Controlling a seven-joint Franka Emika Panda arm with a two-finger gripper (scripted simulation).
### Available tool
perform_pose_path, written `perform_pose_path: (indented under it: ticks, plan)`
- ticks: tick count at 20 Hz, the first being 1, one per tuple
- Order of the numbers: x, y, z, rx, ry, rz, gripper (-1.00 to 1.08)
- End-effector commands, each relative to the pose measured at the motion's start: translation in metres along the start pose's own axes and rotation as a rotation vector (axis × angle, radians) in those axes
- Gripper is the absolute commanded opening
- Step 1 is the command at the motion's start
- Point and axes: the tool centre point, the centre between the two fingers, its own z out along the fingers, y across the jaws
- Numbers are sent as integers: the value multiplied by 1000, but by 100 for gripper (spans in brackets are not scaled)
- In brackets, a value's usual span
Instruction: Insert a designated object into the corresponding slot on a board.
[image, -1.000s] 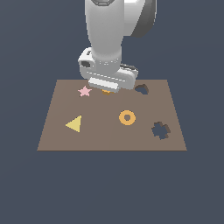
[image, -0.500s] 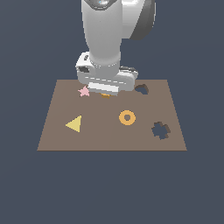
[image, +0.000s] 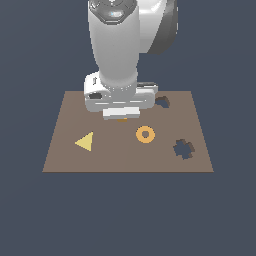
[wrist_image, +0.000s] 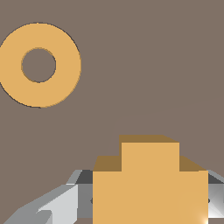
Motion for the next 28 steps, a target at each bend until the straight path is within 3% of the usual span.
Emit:
perform_pose_path:
  ticks: [1, 9, 17, 28]
  plan:
    - [14, -1, -1, 0, 1, -94, -100]
    - [66, -17, -3, -1, 1, -459, -100]
    - [111, -54, -5, -1, 1, -845, -100]
    - [141, -120, -7, 0, 0, -1319, -100]
